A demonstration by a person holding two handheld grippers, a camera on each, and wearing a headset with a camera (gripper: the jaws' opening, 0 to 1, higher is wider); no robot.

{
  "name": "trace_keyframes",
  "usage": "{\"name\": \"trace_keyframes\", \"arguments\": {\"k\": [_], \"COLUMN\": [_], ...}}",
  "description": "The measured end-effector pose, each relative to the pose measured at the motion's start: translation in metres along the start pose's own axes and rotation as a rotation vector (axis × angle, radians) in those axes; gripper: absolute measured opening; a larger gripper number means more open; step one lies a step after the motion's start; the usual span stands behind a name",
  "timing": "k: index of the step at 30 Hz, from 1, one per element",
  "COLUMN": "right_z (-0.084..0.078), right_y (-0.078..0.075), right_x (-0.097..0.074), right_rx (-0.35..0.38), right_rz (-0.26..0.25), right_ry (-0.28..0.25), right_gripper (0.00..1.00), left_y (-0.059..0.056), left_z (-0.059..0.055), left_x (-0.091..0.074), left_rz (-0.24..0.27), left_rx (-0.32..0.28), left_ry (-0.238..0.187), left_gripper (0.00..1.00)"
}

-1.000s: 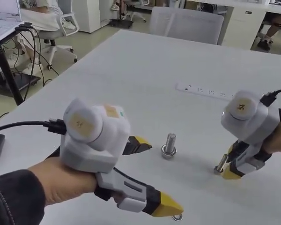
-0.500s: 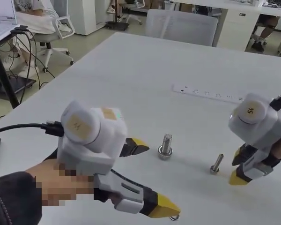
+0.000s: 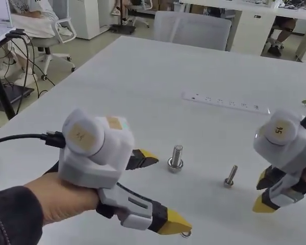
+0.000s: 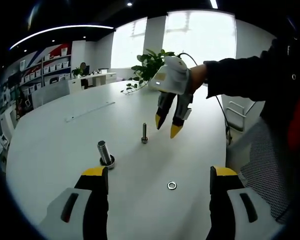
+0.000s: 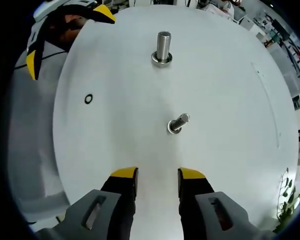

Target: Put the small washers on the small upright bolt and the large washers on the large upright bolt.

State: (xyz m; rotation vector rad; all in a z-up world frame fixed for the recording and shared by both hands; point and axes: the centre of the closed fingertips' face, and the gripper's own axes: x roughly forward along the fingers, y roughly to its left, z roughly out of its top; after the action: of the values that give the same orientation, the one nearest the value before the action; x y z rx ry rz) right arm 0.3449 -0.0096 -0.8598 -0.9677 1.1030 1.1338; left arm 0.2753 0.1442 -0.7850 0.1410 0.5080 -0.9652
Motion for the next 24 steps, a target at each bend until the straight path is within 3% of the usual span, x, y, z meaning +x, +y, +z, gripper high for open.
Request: {"name": "trace_keyframes", "arguments": {"k": [18, 24], "right_z": [0.017, 0.034], "right_y": [0.03, 0.045], "right_x": [0.001, 0.0], "right_rx": [-0.025, -0.069], "right_rz": [0.035, 0.047], "right_ry": [-0.029, -0.044], "right_gripper": [0.34, 0.34], "left_y": [0.001, 0.0], "left_z": [0.0, 0.0], "left_x": [-0.002, -0.003], "left_rz": [0.0, 0.0], "left_rx": [0.004, 0.007], "left_ry": [-0.003, -0.005], "left_gripper": [0.83, 0.83]}}
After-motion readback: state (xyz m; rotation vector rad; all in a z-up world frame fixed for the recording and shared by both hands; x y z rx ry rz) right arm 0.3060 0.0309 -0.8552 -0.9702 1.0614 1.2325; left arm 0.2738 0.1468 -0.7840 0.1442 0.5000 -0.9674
